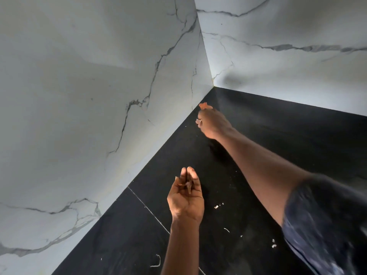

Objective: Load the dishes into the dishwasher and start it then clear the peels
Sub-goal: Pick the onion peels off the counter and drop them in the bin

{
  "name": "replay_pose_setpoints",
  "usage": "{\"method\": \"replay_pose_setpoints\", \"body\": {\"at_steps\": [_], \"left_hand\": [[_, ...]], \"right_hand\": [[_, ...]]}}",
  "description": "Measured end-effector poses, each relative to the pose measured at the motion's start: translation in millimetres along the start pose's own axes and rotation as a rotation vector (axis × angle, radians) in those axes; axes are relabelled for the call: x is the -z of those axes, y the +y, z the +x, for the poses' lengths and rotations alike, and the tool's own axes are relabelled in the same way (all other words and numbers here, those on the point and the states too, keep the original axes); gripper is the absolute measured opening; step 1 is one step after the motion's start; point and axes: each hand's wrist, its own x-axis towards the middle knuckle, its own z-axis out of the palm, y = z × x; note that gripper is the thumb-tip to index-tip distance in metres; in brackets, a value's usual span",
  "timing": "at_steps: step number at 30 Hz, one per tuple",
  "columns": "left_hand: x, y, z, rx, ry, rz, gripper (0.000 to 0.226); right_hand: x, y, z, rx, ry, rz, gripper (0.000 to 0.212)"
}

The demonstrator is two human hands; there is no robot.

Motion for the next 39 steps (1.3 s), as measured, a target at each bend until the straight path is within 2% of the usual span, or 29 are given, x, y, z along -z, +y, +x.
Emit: {"method": "replay_pose_setpoints", "body": {"at_steps": [2, 6, 9, 18, 27, 30, 34, 38, 39], "left_hand": [[-1.9, 1.0, 0.1, 0.001, -0.002, 0.033, 0.038], [-10.5, 1.7, 2.2, -0.01, -0.002, 0.056, 0.043], [-15.6, -0.5, 3.9, -0.004, -0.004, 0.059, 0.041], [-19.9, -17.6, 7.6, 0.028, -0.011, -0.018, 0.032], [-16.9, -33.9, 0.9, 0.038, 0.0, -0.019, 0.035], [-15.6, -35.9, -2.8, 0.045, 0.001, -0.01, 0.036], [-13.0, -37.2, -6.2, 0.043, -0.009, 0.017, 0.037], [-11.4, -41.5, -0.5, 0.068, -0.013, 0.007, 0.038], [-10.4, -42.0, 3.7, 0.063, -0.01, 0.029, 0.038]], "right_hand": [[-13.2, 8.3, 26.5, 0.015, -0.041, -0.124, 0.017], [-30.2, 6.2, 47.1, 0.157, -0.117, -0.292, 0.042], [-39.0, 17.6, 42.2, 0.185, -0.223, -0.356, 0.049], [-7.9, 42.9, -3.2, 0.184, -0.087, -0.336, 0.02], [14.5, 44.7, -68.4, 0.234, -0.086, -0.369, 0.016], [10.5, 51.6, -83.3, 0.195, -0.064, -0.293, 0.014], [14.5, 58.7, -94.8, -0.016, 0.089, 0.089, 0.015], [29.2, 10.4, -129.3, 0.128, 0.13, 0.2, 0.017], [29.1, -3.3, -138.5, 0.21, 0.107, 0.117, 0.018]]}}
